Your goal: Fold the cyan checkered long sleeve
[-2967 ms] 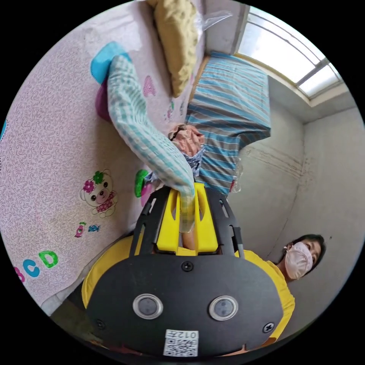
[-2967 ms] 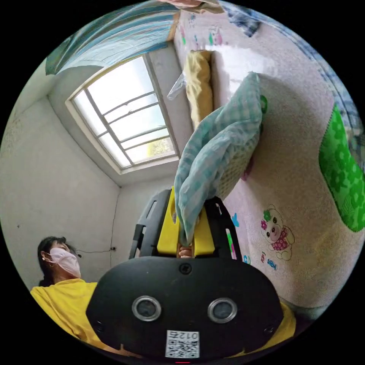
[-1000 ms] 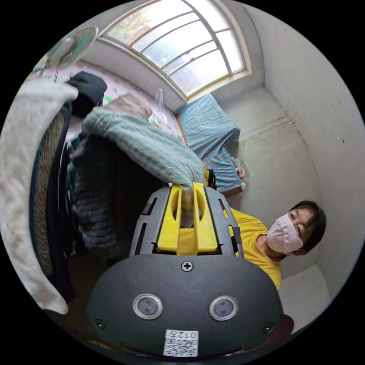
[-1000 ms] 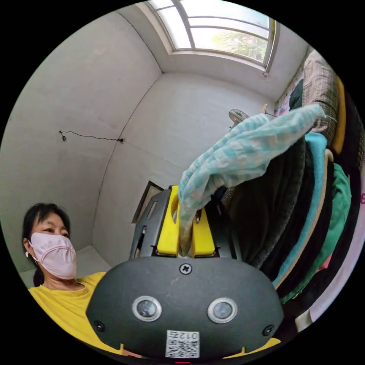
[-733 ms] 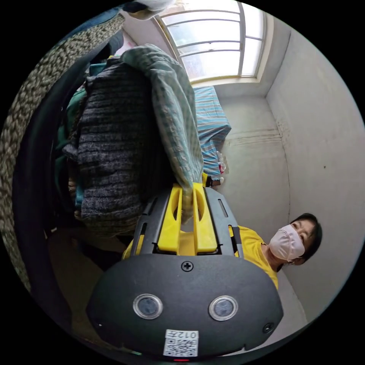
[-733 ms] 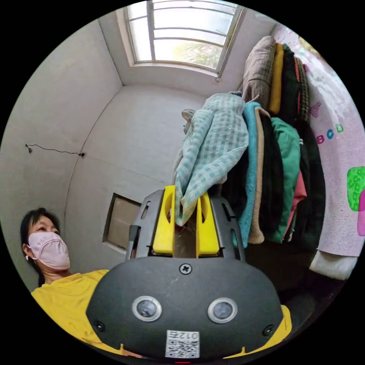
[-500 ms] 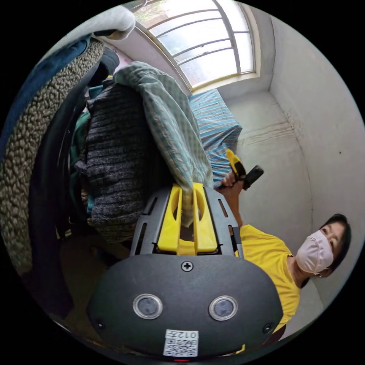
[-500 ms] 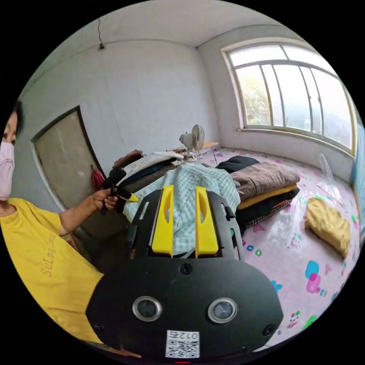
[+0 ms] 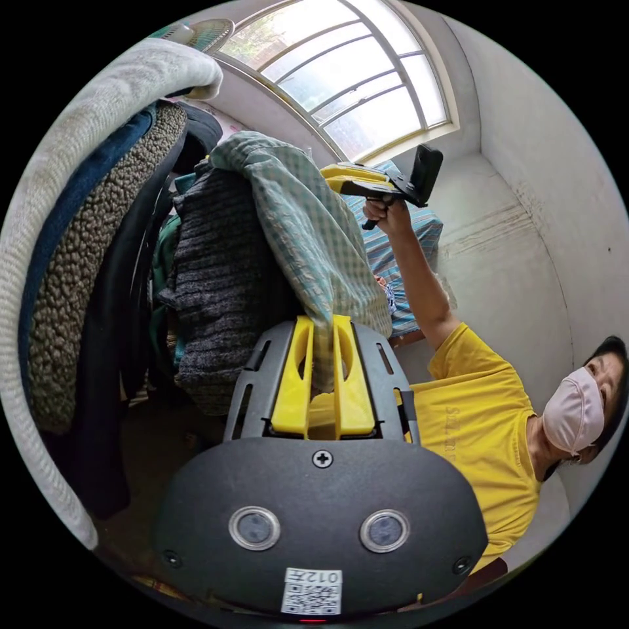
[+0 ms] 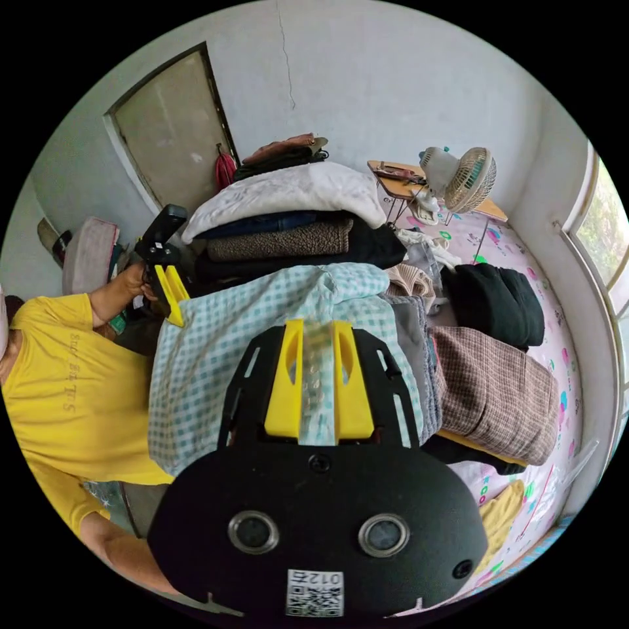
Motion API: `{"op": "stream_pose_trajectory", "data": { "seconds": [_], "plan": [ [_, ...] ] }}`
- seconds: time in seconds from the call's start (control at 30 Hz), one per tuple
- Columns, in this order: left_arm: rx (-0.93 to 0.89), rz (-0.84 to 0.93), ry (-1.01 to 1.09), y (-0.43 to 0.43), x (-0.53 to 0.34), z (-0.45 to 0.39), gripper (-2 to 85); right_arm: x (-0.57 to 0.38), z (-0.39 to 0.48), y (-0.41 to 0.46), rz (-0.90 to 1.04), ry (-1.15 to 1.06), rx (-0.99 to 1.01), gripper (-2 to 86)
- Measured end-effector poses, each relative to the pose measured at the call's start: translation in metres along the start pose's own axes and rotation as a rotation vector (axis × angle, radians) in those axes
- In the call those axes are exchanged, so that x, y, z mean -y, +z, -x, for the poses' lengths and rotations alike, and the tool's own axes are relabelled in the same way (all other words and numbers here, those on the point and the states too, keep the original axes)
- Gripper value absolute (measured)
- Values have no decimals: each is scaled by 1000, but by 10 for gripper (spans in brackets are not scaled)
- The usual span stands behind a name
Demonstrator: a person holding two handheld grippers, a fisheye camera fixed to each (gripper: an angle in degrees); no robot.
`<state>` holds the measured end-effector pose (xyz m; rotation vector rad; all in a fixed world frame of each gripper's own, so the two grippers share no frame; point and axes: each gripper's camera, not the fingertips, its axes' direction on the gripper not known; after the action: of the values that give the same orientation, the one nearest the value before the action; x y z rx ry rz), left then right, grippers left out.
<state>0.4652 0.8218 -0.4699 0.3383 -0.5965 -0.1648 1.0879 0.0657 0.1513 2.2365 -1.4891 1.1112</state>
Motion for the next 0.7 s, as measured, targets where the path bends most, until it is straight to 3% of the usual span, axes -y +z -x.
{"op": "stream_pose_trajectory", "data": {
  "seconds": [0.1,0.23,0.33,0.43,0.6,0.7],
  "plan": [
    [14,3,-1,-5,-6,-1,47,16,-7,13,40,-22,9,33],
    [80,-1,76,-18,-5,-21,54,5,-19,-18,-121,79,-22,24],
    [212,103,121,-14,-6,-32,60,-12,-29,-31,-183,168,4,23],
    [112,157,21,-3,-16,-3,53,-9,-44,-2,-111,244,45,24],
    [52,81,-15,-5,-39,17,49,-12,-60,7,-145,325,110,22],
    [204,33,23,-15,-55,3,48,-19,-57,-24,-216,302,81,17]
  ]
}}
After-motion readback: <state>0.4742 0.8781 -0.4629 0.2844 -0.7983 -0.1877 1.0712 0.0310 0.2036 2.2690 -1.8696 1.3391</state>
